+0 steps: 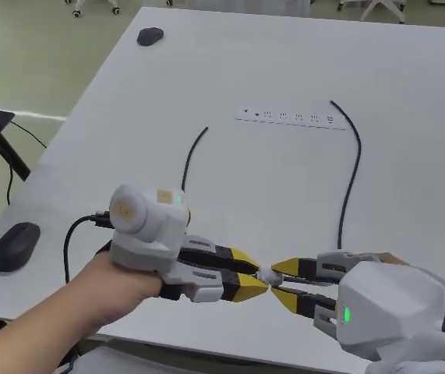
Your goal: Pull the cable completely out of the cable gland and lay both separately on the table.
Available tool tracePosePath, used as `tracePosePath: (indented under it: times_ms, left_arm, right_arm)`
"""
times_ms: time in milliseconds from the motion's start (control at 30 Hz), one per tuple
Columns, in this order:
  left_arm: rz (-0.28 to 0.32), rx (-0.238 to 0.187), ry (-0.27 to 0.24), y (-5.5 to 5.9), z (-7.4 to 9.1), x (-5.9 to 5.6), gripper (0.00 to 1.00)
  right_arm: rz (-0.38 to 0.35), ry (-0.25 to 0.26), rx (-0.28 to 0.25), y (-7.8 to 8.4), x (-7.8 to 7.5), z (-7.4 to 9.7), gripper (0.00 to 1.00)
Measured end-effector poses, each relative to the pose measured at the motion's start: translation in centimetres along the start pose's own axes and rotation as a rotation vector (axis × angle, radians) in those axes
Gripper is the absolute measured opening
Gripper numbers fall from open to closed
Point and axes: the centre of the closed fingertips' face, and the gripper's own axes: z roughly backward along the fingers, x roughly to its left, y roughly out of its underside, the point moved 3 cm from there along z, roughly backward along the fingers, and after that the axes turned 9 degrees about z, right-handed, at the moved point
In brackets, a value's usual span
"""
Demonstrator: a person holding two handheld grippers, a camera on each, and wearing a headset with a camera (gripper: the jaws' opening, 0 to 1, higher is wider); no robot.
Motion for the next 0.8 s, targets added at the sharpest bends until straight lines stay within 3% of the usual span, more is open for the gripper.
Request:
tracePosePath:
  times_ms: [200,267,333,467,500,533,600,667,733,800]
  left_arm:
    - [-0.007,0.003,-0.002,-0.1,0.2,-0.1,0.15]
    - [-0.024,-0.004,-0.006,-0.3,0.3,-0.1,0.15]
    - [-0.034,-0.007,-0.007,-0.3,0.3,-0.1,0.15]
    - [-0.076,-0.013,-0.013,-0.3,0.4,-0.1,0.15]
    - [-0.105,-0.008,-0.014,-0.2,0.5,-0.1,0.15]
    - [-0.125,-0.004,-0.016,-0.2,0.5,-0.2,0.15]
    - [-0.157,0.002,-0.009,0.0,0.5,-0.4,0.15]
    - [-0.174,0.001,-0.008,-0.1,0.6,-0.6,0.15]
    - [-0.195,-0.002,-0.001,-0.2,0.7,-0.7,0.15]
    - [-0.214,-0.003,0.002,-0.2,0.7,-0.7,0.15]
  right_arm:
    - [-0.072,0.001,-0.031,-0.3,-0.2,0.1,0.09]
    - [-0.161,-0.009,-0.05,-0.4,-0.2,0.2,0.12]
    - [-0.261,-0.012,-0.112,-0.8,-0.6,0.5,0.14]
    - [-0.456,-0.047,-0.161,0.0,-1.5,1.1,0.2]
    - [-0.497,-0.072,-0.168,0.3,-1.6,1.2,0.2]
    - [-0.61,-0.134,-0.183,0.5,-1.4,1.3,0.2]
    - [-0.709,-0.213,-0.248,0.7,-1.6,1.4,0.22]
    - [-0.793,-0.234,-0.268,1.7,-2.2,1.2,0.22]
    - [-0.919,-0.375,-0.323,1.0,-1.5,1.6,0.22]
    - [-0.955,-0.393,-0.357,1.6,-2.1,1.1,0.18]
